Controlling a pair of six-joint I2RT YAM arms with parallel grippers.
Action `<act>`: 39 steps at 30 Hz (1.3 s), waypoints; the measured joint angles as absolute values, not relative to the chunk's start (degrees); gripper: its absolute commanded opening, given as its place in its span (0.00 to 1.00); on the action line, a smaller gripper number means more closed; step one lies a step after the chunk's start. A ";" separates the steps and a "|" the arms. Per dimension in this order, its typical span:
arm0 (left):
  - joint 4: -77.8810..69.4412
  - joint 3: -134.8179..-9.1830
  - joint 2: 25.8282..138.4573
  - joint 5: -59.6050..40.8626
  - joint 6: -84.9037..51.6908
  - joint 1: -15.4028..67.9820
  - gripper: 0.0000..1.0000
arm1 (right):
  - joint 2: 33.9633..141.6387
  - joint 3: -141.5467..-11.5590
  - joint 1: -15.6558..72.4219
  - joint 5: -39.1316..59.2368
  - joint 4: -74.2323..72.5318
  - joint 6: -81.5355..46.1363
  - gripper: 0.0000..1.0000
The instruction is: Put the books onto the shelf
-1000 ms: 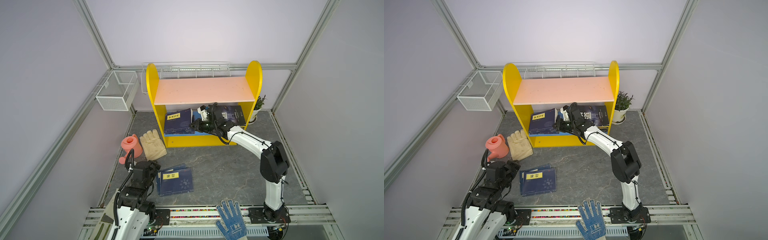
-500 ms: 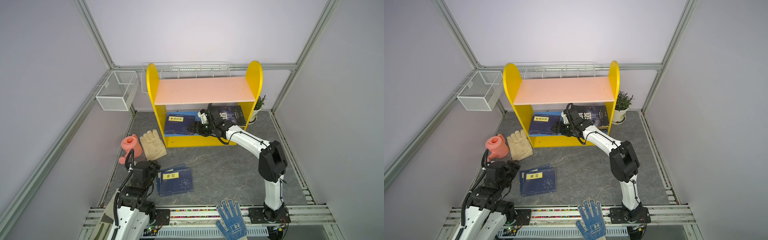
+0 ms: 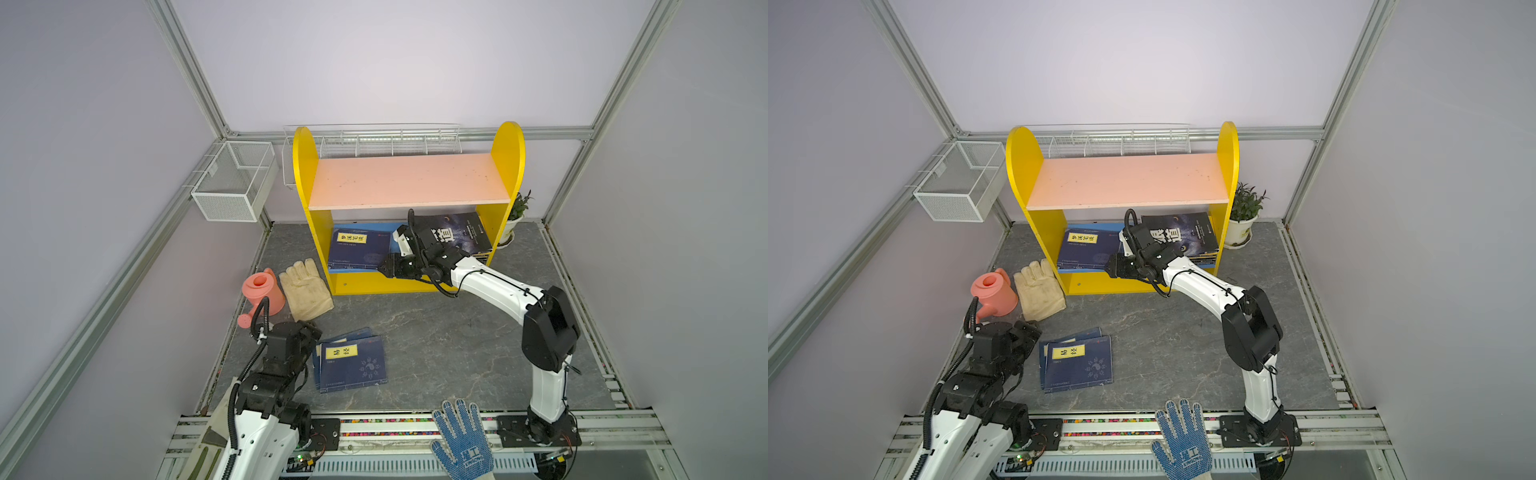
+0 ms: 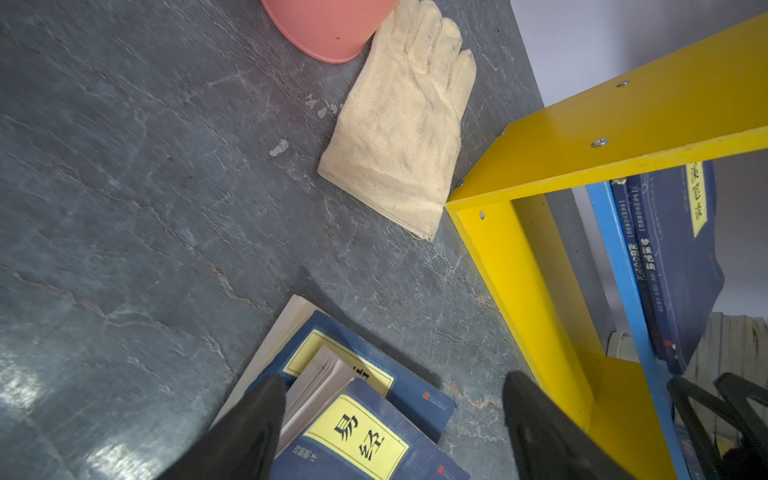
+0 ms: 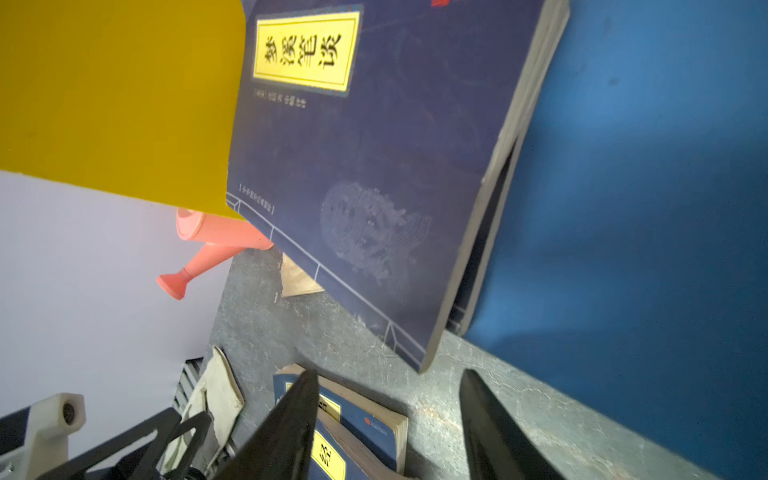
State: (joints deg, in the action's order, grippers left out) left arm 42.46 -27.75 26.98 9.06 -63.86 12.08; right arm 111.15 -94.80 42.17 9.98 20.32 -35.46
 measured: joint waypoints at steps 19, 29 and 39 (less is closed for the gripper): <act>42.02 -27.75 28.18 8.97 -63.86 12.08 0.83 | 114.37 -100.62 43.62 10.02 24.32 -31.64 0.22; 41.91 -27.75 28.32 8.97 -63.86 12.08 0.83 | 118.06 -104.31 43.77 10.28 28.01 -30.79 0.21; 41.95 -27.75 28.34 9.02 -63.88 12.08 0.83 | 119.96 -108.03 43.20 8.51 30.22 -29.54 0.21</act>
State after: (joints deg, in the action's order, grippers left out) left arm 41.95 -27.75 28.34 9.02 -63.88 12.08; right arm 119.96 -108.03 43.20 8.51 30.22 -29.54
